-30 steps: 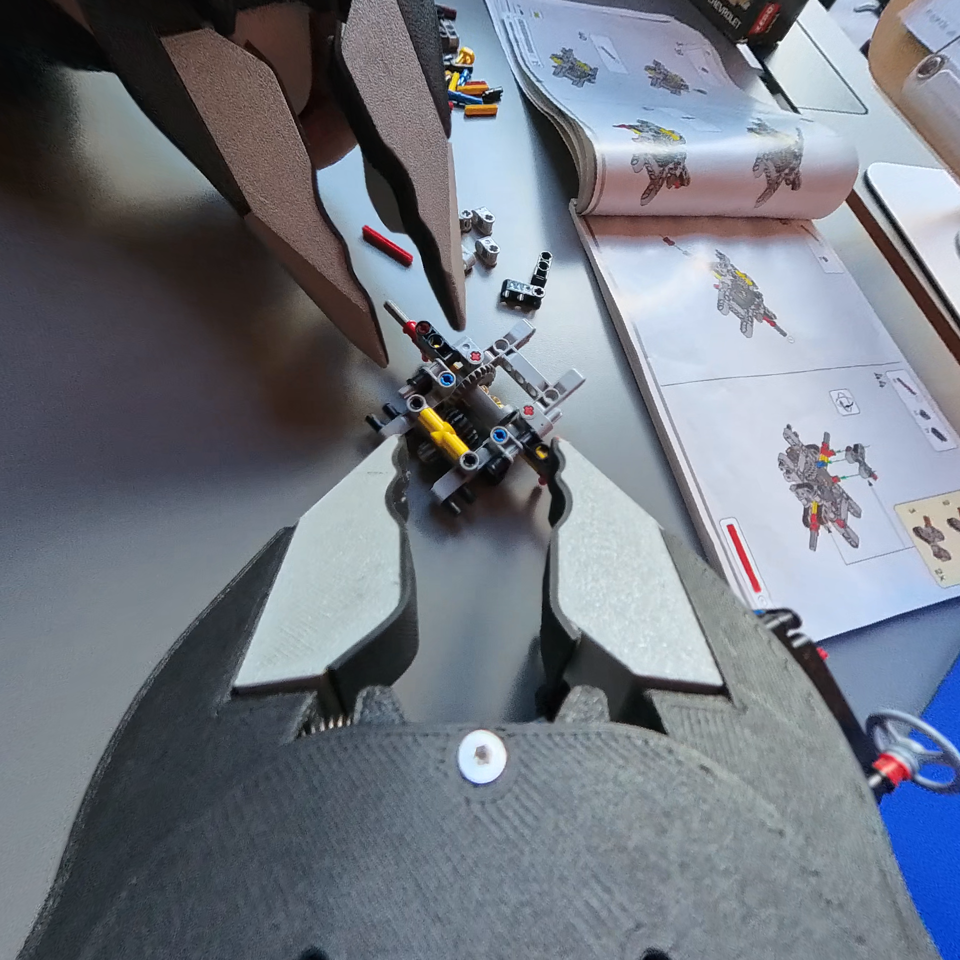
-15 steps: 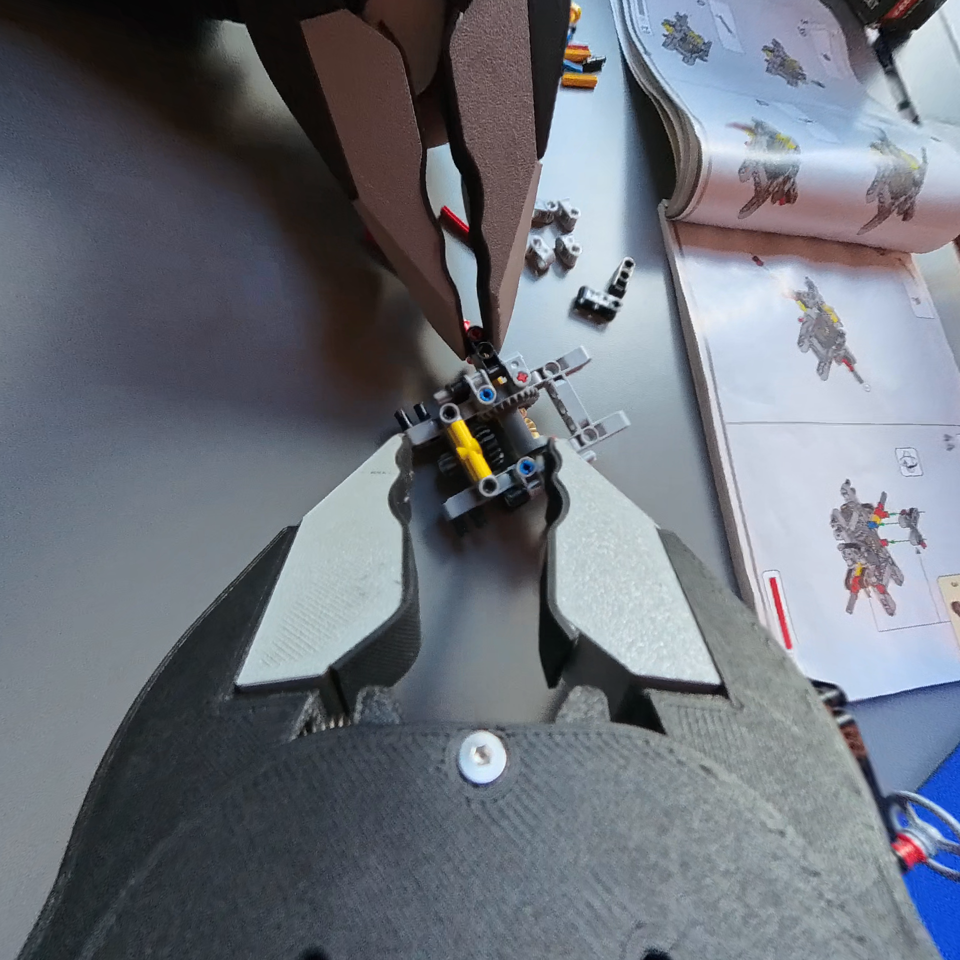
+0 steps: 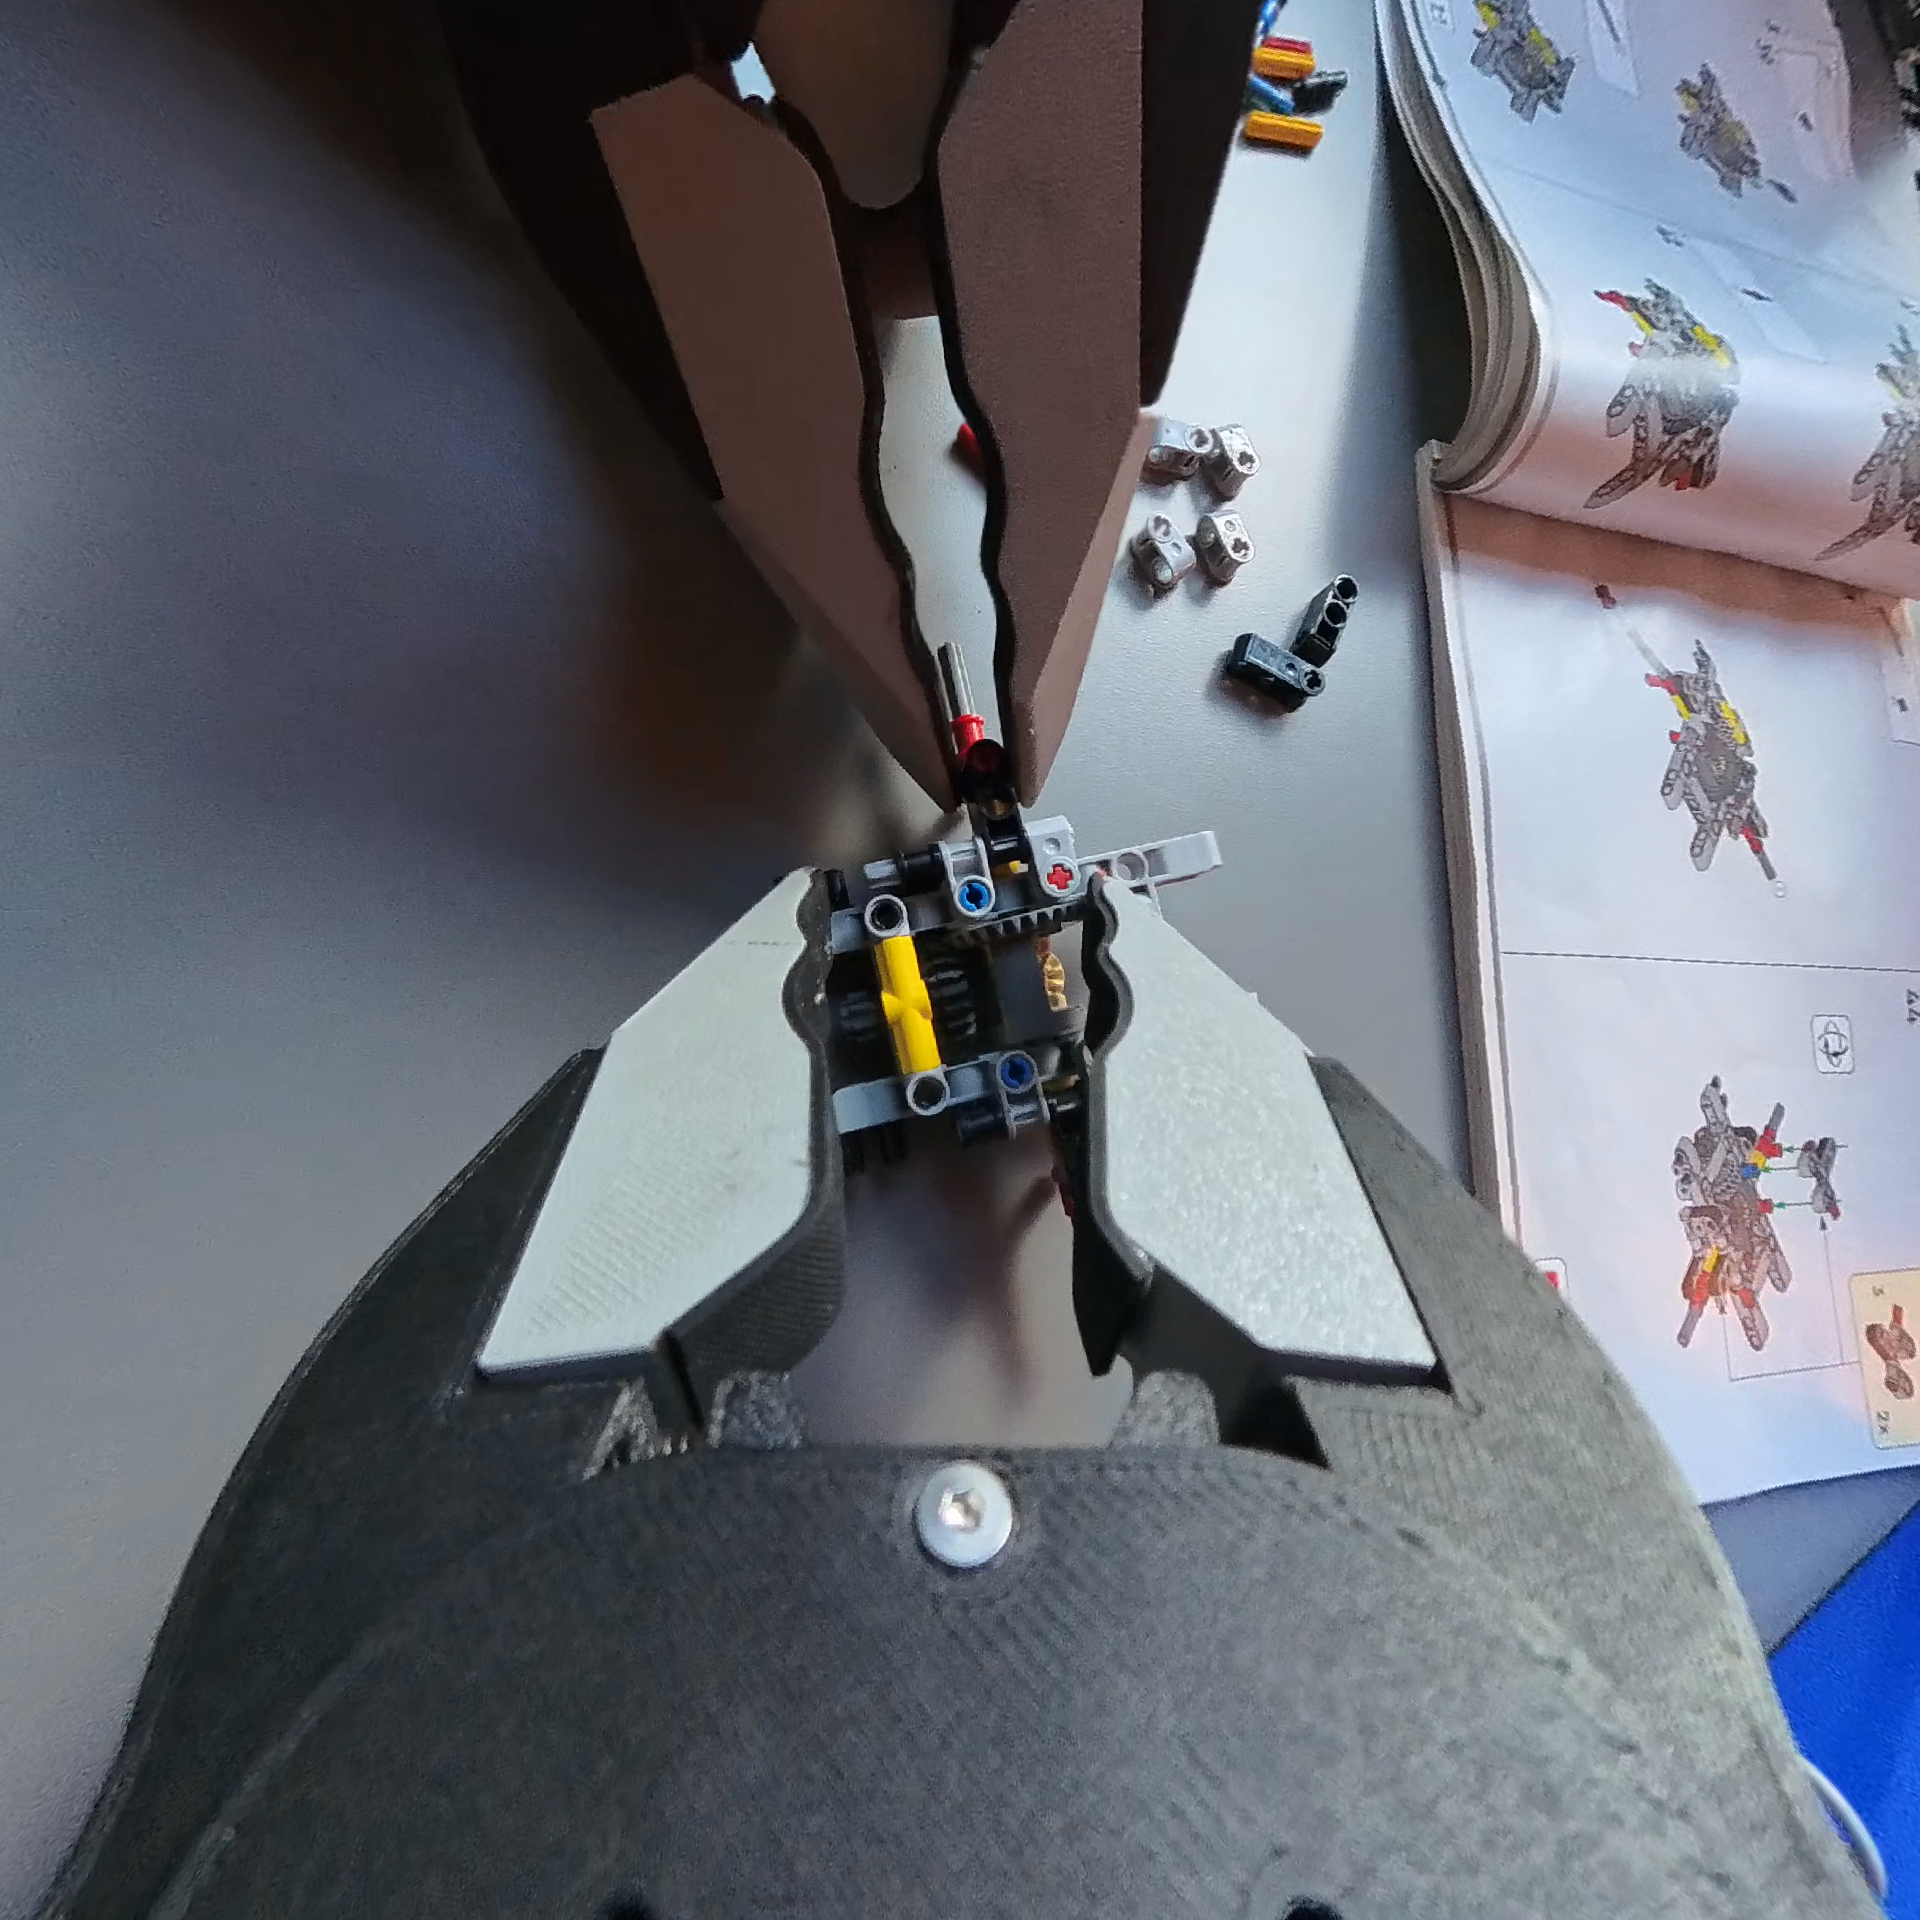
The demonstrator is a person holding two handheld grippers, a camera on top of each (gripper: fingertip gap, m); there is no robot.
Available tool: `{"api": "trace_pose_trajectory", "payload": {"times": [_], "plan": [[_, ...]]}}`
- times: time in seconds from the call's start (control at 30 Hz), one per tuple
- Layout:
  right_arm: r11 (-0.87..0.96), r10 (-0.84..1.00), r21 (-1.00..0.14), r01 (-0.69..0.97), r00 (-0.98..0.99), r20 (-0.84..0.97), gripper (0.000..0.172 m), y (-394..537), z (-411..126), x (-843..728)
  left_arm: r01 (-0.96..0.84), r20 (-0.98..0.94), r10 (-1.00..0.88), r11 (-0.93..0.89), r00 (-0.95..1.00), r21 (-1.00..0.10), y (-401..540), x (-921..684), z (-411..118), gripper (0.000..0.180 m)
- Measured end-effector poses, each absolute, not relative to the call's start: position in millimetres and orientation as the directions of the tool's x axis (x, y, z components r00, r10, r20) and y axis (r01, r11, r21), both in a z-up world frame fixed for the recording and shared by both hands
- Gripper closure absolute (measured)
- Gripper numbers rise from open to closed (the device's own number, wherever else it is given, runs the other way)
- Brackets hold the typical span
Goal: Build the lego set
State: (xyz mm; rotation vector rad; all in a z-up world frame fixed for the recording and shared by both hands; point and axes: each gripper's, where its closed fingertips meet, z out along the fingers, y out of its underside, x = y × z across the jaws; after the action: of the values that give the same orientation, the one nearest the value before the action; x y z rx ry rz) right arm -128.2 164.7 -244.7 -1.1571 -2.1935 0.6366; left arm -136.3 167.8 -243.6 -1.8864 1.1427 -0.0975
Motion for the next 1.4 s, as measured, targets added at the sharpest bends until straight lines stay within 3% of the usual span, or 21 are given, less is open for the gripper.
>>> {"api": "trace_pose_trajectory", "payload": {"times": [0.3, 0.43, 0.53, 0.67, 0.8, 0.83, 1.07, 1.27, 1.4], "plan": [[0.386, 0.885, -0.704, 0.596, -0.454, 0.101, 0.131, 165.0, -240.2, -126.4, -0.651, -0.319, -0.743, -0.201, 0.588, -0.732, 167.4, -136.4, -244.5, 0.173], [0.401, 0.887, -0.691, 0.601, -0.444, 0.129, 0.131, 166.8, -242.8, -128.9, -0.684, -0.325, -0.769, -0.191, 0.550, -0.704, 162.4, -132.0, -250.6, 0.150], [0.393, 0.889, -0.702, 0.594, -0.441, 0.124, 0.131, 166.1, -242.9, -129.7, -0.683, -0.323, -0.773, -0.188, 0.547, -0.706, 160.8, -128.4, -250.3, 0.146], [0.397, 0.887, -0.705, 0.588, -0.443, 0.131, 0.131, 164.7, -242.8, -128.5, -0.650, -0.292, -0.758, -0.220, 0.584, -0.727, 165.5, -130.2, -247.5, 0.160], [0.402, 0.890, -0.702, 0.588, -0.432, 0.148, 0.131, 164.4, -243.2, -128.2, -0.617, -0.252, -0.753, -0.249, 0.609, -0.747, 167.6, -131.3, -245.1, 0.161], [0.404, 0.889, -0.703, 0.585, -0.433, 0.149, 0.131, 164.0, -243.1, -127.8, -0.617, -0.255, -0.748, -0.250, 0.612, -0.746, 168.2, -132.0, -245.0, 0.174], [0.374, 0.900, -0.724, 0.580, -0.415, 0.133, 0.130, 164.6, -244.6, -127.0, -0.613, -0.246, -0.747, -0.263, 0.618, -0.745, 168.1, -130.3, -246.0, 0.174], [0.456, 0.887, -0.641, 0.617, -0.371, 0.274, 0.129, 172.7, -240.6, -123.9, -0.591, -0.238, -0.707, -0.304, 0.666, -0.747, 171.1, -130.8, -245.4, 0.175], [0.421, 0.907, -0.621, 0.661, -0.329, 0.264, 0.134, 172.3, -241.1, -122.0, -0.569, -0.221, -0.685, -0.335, 0.694, -0.751, 171.4, -131.1, -245.5, 0.175]]}}
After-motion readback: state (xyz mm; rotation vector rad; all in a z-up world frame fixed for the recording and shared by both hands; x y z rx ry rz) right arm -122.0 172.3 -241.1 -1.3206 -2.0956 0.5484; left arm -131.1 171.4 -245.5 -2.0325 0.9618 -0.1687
